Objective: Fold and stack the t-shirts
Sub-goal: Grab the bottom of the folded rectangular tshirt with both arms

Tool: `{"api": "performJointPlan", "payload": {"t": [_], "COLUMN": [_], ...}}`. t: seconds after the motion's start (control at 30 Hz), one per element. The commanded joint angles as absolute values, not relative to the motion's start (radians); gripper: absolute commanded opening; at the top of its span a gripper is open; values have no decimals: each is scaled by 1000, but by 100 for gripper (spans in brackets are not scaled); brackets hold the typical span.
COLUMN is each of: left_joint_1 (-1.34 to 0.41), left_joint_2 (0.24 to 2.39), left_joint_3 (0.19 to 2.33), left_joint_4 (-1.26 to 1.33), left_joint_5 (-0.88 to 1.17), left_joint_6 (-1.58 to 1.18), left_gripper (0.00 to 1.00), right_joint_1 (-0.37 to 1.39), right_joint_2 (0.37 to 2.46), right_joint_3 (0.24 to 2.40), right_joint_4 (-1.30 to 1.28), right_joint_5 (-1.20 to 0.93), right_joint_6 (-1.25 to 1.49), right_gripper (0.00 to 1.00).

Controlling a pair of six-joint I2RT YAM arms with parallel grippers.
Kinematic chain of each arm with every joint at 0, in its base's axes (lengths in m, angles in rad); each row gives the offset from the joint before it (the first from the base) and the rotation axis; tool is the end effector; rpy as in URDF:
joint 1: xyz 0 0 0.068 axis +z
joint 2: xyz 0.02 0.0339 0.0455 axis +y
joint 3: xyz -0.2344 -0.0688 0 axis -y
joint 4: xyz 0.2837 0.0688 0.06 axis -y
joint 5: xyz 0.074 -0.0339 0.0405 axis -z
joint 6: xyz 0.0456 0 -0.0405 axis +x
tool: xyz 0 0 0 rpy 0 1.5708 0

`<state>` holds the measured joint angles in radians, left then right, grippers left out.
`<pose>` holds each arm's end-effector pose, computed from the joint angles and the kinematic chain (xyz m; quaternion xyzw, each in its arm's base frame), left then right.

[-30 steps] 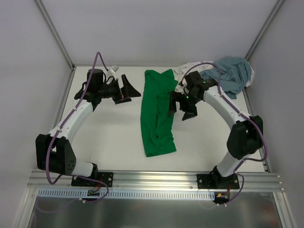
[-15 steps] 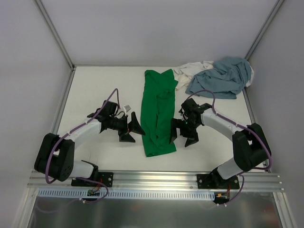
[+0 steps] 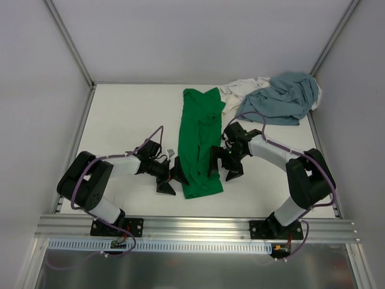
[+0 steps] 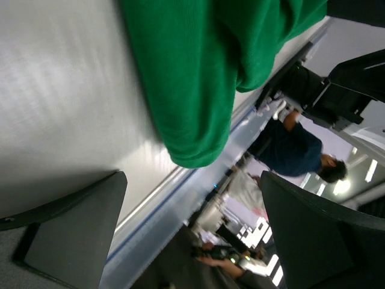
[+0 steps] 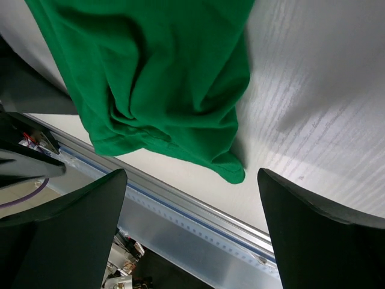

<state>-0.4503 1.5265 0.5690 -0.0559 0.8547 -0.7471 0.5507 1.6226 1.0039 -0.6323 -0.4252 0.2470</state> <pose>0.2344 -0.1515 0.0620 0.0166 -0.8822 0.4703 0.0177 0.2751 0.1910 0.1222 -0.1792 0.9488 0.2524 0.0625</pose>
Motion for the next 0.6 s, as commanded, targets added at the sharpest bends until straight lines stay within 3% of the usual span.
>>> {"api": "performJointPlan", "payload": {"t": [0.0,0.27,0.57], "left_joint_1": [-503,-597,-609], "left_joint_2": [1615,1749,1729], "left_joint_3": [638,771,787], "left_joint_4": [-5,-31,-150], "left_joint_5": [870,836,810], "left_joint_6": [-761,-753,-677], "left_gripper": [99,99,99], "right_joint_1": [554,555,555], "right_joint_2": [1618,1586,1545], "right_joint_3": [983,934,876], "right_joint_4": [-585,-566,-522], "right_joint_5": [-460,-468,-468], "right_joint_6": [259,281,317], "right_gripper": [96,93,84]}}
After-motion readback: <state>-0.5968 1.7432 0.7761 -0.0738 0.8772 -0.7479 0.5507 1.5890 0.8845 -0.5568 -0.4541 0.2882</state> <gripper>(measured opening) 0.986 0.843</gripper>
